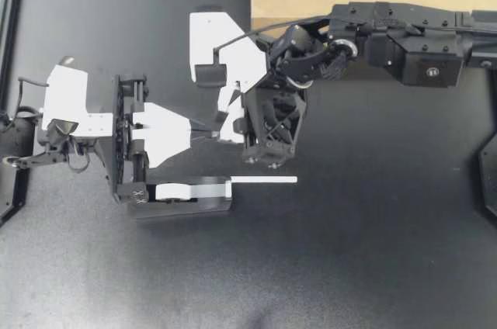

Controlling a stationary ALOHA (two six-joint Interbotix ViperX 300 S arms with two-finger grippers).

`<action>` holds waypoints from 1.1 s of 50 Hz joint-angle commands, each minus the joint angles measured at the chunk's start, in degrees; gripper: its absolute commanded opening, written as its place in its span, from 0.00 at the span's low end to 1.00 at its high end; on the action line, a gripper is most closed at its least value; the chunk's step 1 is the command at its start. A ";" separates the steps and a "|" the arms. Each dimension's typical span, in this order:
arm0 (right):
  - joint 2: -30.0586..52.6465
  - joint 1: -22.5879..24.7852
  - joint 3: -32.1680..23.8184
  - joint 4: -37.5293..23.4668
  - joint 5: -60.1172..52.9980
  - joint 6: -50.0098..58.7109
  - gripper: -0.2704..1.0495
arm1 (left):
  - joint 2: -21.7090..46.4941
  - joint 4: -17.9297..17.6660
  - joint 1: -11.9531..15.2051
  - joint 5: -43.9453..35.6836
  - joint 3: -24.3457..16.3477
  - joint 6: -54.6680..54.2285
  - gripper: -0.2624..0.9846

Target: Cut a small piece of tape from the tape dispenser then place it on the cardboard box's edge.

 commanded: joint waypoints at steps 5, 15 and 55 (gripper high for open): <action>-5.54 -2.81 3.43 0.18 -2.72 -0.09 0.52 | 1.05 -4.48 0.79 -1.76 -1.49 0.00 0.13; -13.18 -6.24 13.10 0.09 -12.13 -0.35 0.52 | 6.42 -22.41 4.22 -8.00 -4.57 -1.58 0.12; -16.44 -12.30 35.77 -2.20 -61.17 -0.53 0.16 | 26.72 -18.98 17.93 -11.69 -18.98 -39.64 0.12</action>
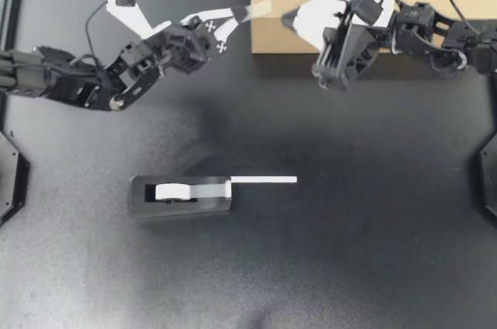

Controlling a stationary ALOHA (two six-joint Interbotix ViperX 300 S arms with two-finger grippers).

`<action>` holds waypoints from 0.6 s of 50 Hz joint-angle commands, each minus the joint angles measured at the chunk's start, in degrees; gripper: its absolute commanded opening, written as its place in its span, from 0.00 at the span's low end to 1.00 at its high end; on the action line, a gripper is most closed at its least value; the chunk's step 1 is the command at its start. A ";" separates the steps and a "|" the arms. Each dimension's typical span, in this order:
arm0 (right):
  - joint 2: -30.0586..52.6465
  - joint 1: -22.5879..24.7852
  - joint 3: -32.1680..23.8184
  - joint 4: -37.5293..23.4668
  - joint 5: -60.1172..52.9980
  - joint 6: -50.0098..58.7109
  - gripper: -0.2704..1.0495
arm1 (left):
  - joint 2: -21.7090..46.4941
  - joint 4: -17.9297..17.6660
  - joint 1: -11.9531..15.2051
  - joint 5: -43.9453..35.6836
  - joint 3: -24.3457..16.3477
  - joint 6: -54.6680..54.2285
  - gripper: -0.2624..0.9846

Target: Cut a small piece of tape from the tape dispenser then place it on the cardboard box's edge.

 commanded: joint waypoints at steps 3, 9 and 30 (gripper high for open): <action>1.23 -0.79 -1.05 0.00 -2.81 -0.18 0.14 | -0.09 0.35 0.97 -0.44 -1.58 -0.26 0.12; 3.78 -0.88 -2.02 -0.09 -2.90 -0.88 0.13 | 0.09 0.35 1.23 -0.26 -1.58 -0.44 0.12; 10.63 -1.85 -6.15 -0.09 -3.25 -2.02 0.13 | 1.76 0.00 1.85 0.70 -1.67 -0.35 0.12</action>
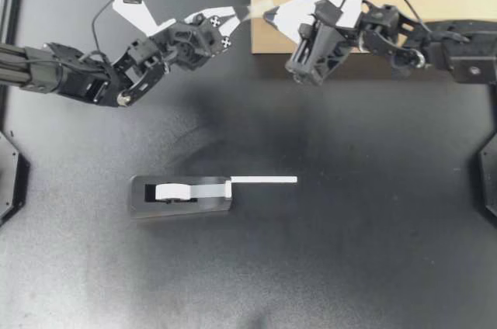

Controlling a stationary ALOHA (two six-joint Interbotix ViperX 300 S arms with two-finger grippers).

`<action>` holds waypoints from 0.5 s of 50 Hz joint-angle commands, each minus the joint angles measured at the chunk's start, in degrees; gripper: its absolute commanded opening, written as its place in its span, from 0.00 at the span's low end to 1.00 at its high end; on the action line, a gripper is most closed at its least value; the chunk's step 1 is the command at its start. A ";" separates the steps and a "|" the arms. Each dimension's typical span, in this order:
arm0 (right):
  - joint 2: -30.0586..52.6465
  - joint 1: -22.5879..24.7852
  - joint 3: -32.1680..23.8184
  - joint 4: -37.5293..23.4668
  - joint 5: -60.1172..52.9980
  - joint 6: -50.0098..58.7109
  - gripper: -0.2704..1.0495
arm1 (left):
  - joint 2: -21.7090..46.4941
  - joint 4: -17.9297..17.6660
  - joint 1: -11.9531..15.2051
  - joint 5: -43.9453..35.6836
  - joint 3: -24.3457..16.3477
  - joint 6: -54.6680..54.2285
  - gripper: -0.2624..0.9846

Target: Cut a small piece of tape from the tape dispenser then place it on the cardboard box's edge.

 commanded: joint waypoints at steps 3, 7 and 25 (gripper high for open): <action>0.44 -1.05 -1.93 -0.09 -0.62 -0.09 0.13 | -0.88 0.00 0.53 -0.09 -1.05 0.18 0.12; 1.58 -1.58 -2.37 -0.09 -0.62 -0.09 0.13 | -0.79 0.00 0.53 -0.18 -1.05 0.18 0.12; 4.83 -3.16 -3.87 -0.09 -0.09 -0.09 0.13 | -0.88 0.00 0.70 -0.09 -0.88 0.18 0.12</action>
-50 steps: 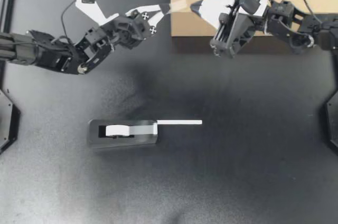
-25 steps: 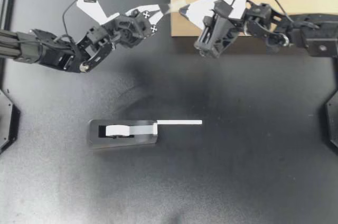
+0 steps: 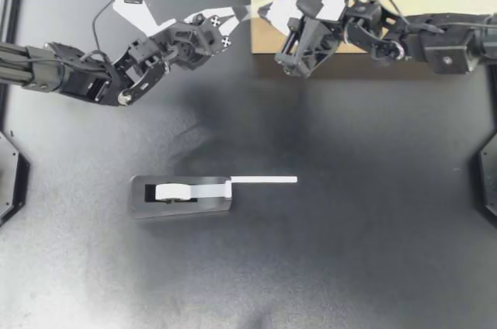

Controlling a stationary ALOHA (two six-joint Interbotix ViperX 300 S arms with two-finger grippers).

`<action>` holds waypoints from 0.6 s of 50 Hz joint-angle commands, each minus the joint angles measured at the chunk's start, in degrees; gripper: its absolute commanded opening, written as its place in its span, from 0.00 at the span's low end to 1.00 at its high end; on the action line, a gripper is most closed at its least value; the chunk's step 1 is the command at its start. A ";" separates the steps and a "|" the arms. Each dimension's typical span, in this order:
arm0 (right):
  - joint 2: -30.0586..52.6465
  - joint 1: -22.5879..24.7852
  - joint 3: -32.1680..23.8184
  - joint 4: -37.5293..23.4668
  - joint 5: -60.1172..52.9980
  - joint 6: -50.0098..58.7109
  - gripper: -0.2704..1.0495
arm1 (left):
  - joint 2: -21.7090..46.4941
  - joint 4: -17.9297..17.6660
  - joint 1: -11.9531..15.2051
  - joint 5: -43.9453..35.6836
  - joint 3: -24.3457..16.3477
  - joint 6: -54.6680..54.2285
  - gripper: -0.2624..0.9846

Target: Cut a small piece of tape from the tape dispenser then place it on the cardboard box's edge.

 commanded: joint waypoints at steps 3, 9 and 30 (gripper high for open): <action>0.00 -1.32 -1.49 -0.09 -0.09 -0.09 0.13 | -0.88 0.18 0.26 -0.18 -0.70 0.18 0.12; 0.97 -1.85 -2.29 -0.09 0.35 -0.18 0.13 | -0.88 0.18 0.26 0.00 -0.79 0.26 0.12; 3.78 -2.72 -5.89 -0.97 2.46 -0.18 0.13 | -0.88 0.00 0.26 0.70 -0.97 0.70 0.13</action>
